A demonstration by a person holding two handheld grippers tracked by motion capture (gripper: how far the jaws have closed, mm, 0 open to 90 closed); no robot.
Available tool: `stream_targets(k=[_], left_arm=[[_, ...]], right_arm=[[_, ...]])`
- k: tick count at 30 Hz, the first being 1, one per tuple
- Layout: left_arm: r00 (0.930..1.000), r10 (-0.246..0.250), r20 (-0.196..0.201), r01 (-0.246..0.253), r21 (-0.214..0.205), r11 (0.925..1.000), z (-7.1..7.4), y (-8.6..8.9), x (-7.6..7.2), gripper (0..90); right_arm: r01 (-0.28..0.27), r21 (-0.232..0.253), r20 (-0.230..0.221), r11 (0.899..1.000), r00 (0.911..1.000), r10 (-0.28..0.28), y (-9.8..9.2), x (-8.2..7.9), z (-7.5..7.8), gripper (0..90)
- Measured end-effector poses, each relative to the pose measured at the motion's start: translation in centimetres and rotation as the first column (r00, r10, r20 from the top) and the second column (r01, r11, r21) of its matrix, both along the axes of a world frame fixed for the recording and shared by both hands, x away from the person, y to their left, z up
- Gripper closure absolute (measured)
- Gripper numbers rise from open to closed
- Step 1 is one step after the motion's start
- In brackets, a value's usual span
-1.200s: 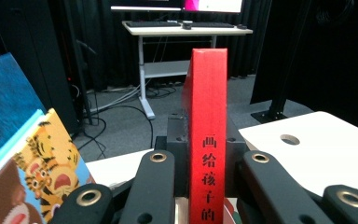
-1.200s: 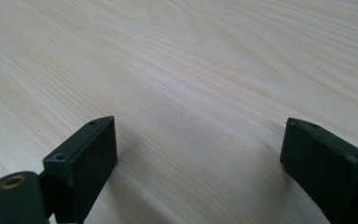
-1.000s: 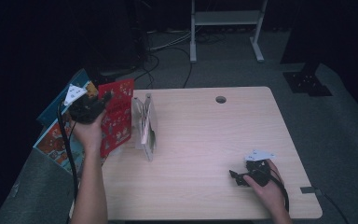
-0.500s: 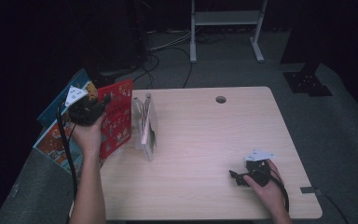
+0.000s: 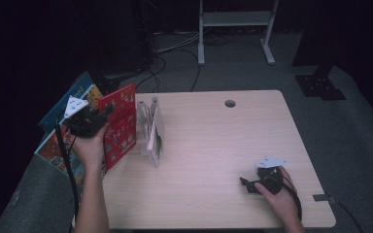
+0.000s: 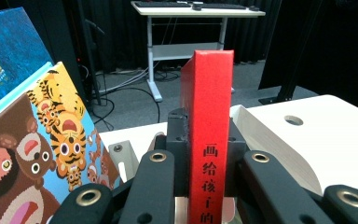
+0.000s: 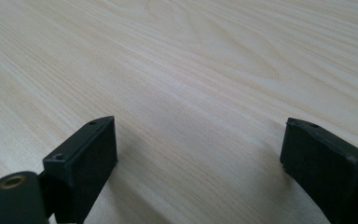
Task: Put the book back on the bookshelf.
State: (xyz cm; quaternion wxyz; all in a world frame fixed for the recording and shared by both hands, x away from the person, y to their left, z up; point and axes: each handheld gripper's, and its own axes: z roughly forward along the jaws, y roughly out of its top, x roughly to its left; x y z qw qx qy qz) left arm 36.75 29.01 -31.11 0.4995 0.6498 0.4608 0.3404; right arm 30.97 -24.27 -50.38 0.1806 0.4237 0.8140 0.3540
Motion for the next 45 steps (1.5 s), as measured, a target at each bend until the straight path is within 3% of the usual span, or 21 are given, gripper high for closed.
stream_targets(k=[8, 16, 25, 27, 39, 45], left_arm=[[0.9996, 0.002, -0.028, -0.003, -0.007, 1.0, -1.3, 0.0, -0.7, 79.4], [0.9971, 0.016, -0.074, -0.014, 0.038, 0.9992, -2.8, -0.4, -0.4, 78.9], [0.9958, 0.007, -0.092, -0.005, 0.02, 0.9998, -3.4, 0.3, -0.6, 77.5], [0.9964, 0.011, -0.084, -0.011, 0.009, 0.9999, -3.4, 0.4, -0.8, 72.5], [0.9986, 0.032, -0.042, -0.03, 0.036, 0.9989, -2.8, 0.8, -3.7, 30.7], [0.9991, 0.015, -0.04, -0.013, 0.039, 0.9992, -2.7, 0.6, -5.0, 18.1]], right_arm=[[-0.002, 0.0, 0.001, 1.0, 1.0, 0.002, 0.0, 0.0, 0.0, 9.9], [0.004, 0.001, -0.001, 1.0, 1.0, -0.004, -0.1, 0.0, 0.0, 9.9], [0.004, 0.001, -0.001, 1.0, 1.0, -0.004, -0.1, 0.0, 0.0, 9.8], [0.004, 0.001, -0.001, 1.0, 1.0, -0.004, -0.1, 0.0, 0.0, 9.8], [0.008, 0.002, -0.002, 1.0, 1.0, -0.008, -0.1, 0.0, 0.0, 9.6], [0.012, 0.001, -0.003, 1.0, 0.9999, -0.012, -0.1, 0.0, 0.0, 8.6]])
